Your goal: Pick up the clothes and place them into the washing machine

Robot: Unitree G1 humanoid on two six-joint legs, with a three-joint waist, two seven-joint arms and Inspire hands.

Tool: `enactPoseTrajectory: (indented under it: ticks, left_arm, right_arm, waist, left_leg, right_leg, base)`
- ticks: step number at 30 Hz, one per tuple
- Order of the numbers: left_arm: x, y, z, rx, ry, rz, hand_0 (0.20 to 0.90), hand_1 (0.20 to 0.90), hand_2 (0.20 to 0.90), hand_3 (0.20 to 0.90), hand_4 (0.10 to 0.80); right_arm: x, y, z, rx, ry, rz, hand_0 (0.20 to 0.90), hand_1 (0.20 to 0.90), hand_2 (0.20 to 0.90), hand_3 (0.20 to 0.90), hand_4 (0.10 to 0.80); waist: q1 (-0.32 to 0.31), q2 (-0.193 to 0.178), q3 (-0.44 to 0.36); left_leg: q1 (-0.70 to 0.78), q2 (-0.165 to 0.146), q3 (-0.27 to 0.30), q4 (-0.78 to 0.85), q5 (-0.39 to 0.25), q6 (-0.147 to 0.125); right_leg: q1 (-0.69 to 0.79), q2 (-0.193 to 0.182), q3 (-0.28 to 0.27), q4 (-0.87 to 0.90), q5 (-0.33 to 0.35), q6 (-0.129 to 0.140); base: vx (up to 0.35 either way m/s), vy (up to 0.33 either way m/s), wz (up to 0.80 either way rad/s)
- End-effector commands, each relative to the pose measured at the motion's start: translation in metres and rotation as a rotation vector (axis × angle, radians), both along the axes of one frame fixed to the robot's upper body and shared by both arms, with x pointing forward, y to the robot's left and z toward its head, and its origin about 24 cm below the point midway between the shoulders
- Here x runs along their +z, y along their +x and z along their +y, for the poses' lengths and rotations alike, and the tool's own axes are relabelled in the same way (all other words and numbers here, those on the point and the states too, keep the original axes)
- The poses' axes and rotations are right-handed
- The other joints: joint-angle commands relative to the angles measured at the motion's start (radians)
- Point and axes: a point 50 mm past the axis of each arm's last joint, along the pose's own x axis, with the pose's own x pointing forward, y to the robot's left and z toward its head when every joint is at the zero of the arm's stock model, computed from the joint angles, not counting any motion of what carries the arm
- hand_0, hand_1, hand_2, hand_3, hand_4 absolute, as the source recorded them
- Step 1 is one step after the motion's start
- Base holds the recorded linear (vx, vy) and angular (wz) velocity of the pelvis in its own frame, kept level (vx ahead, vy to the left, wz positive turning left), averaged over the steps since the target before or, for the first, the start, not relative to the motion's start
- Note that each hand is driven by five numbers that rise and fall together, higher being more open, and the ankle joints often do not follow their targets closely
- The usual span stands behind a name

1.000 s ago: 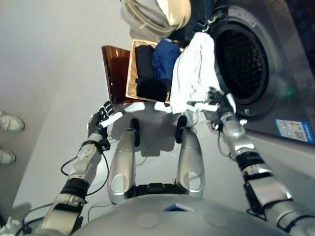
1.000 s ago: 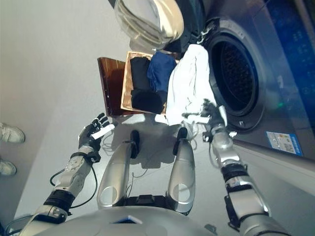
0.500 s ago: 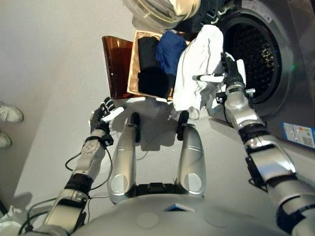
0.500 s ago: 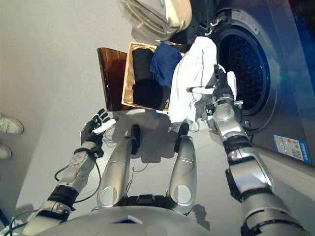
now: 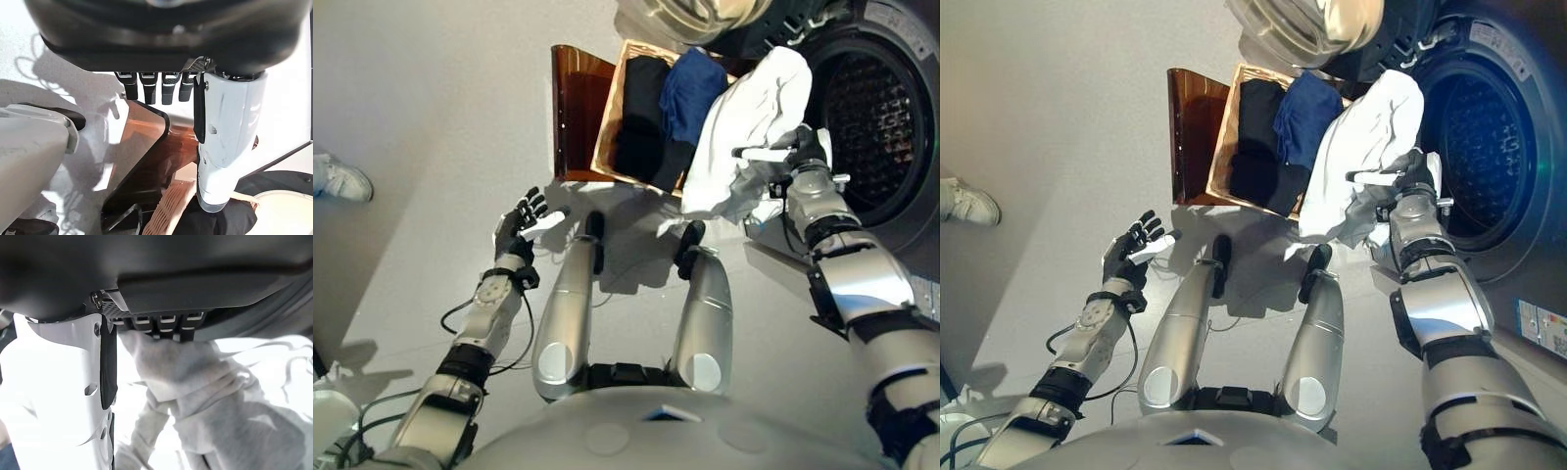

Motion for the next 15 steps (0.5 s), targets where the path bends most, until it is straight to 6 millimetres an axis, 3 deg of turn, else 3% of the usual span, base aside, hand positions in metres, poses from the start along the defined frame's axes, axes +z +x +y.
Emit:
enactPoseTrajectory:
  ticks: [1, 7, 15]
  left_arm:
    - [0.022, 0.0, 0.001, -0.019, 0.001, -0.134, 0.9, 0.9, 0.9, 0.9, 0.8]
    - [0.024, 0.0, 0.001, -0.026, -0.003, -0.141, 0.9, 0.9, 0.9, 0.9, 0.8]
    - [0.035, 0.003, -0.004, -0.058, 0.0, -0.187, 0.9, 0.9, 0.9, 0.9, 0.8]
  right_arm:
    - [0.033, 0.006, -0.02, -0.04, -0.066, -0.099, 0.9, 0.9, 0.9, 0.9, 0.8]
    - [0.042, 0.014, -0.009, 0.023, -0.11, -0.088, 0.9, 0.9, 0.9, 0.9, 0.8]
    - [0.053, 0.015, -0.019, -0.012, -0.142, -0.061, 0.9, 0.9, 0.9, 0.9, 0.8]
  waist:
    - [0.013, 0.026, -0.038]
    - [0.027, 0.029, -0.041]
    - [0.059, 0.049, -0.029]
  left_leg:
    - [0.012, 0.021, -0.034, 0.005, -0.035, -0.036]
    - [-0.02, 0.011, -0.041, 0.036, -0.039, -0.039]
    - [-0.136, -0.004, -0.047, 0.196, -0.097, -0.028]
  right_leg:
    - [0.054, 0.002, 0.016, -0.002, -0.009, -0.017]
    - [0.034, -0.007, 0.013, 0.028, -0.021, -0.018]
    - [-0.074, -0.025, 0.029, 0.176, -0.083, -0.035]
  base:
    - [0.0, -0.004, 0.06]
    - [0.006, -0.003, 0.03]
    - [-0.042, 0.013, 0.1]
